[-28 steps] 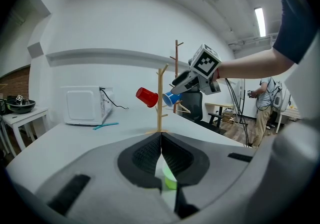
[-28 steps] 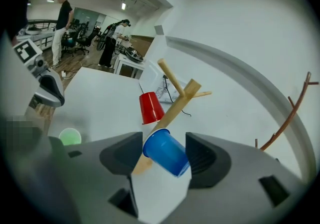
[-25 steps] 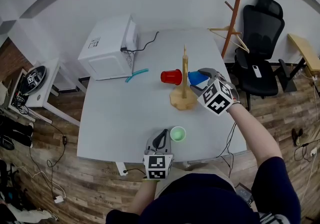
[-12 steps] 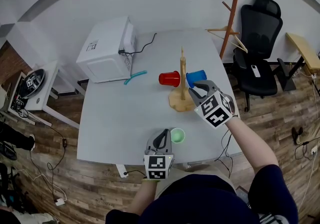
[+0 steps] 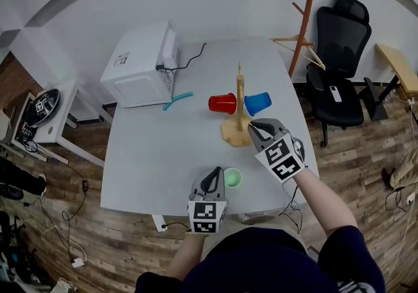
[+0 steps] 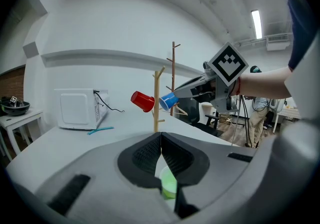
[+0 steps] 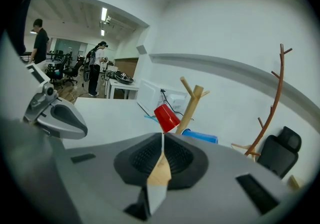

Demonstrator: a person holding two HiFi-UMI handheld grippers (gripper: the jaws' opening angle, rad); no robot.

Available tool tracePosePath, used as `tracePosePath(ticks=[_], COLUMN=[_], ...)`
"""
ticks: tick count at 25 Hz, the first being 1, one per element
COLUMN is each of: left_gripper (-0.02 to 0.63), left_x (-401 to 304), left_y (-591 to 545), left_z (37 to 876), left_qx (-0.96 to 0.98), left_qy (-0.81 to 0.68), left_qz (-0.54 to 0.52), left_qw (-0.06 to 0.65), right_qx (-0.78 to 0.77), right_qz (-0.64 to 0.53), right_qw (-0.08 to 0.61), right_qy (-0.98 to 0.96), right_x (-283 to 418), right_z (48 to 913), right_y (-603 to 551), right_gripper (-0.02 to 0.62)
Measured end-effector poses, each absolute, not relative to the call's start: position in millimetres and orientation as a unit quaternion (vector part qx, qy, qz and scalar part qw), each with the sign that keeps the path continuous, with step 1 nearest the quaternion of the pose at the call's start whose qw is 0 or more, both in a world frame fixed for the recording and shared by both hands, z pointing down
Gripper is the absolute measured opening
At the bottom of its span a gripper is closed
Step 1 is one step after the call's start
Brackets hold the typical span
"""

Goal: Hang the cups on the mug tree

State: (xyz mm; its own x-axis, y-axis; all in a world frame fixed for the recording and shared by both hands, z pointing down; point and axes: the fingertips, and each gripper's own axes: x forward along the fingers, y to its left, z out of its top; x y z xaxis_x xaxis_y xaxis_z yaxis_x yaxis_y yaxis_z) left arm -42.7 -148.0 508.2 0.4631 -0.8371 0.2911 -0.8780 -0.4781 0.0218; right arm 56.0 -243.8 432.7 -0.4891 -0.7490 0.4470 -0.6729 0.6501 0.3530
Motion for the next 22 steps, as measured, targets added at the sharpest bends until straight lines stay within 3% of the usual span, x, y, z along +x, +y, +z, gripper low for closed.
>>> tracePosePath(ticks=[22], left_gripper=[0.020], left_x=[-43.3], left_y=[-152.9], left_z=[502.7], left_qx=[0.851], left_qy=[-0.506], left_qz=[0.110], left_qw=[0.090], right_qx=[0.429], right_qz=[-0.009], right_qw=[0.217], right_qy=[-0.876], right_x=[42.9], right_z=[447.4], right_y=[-200.3], right_gripper=[0.029])
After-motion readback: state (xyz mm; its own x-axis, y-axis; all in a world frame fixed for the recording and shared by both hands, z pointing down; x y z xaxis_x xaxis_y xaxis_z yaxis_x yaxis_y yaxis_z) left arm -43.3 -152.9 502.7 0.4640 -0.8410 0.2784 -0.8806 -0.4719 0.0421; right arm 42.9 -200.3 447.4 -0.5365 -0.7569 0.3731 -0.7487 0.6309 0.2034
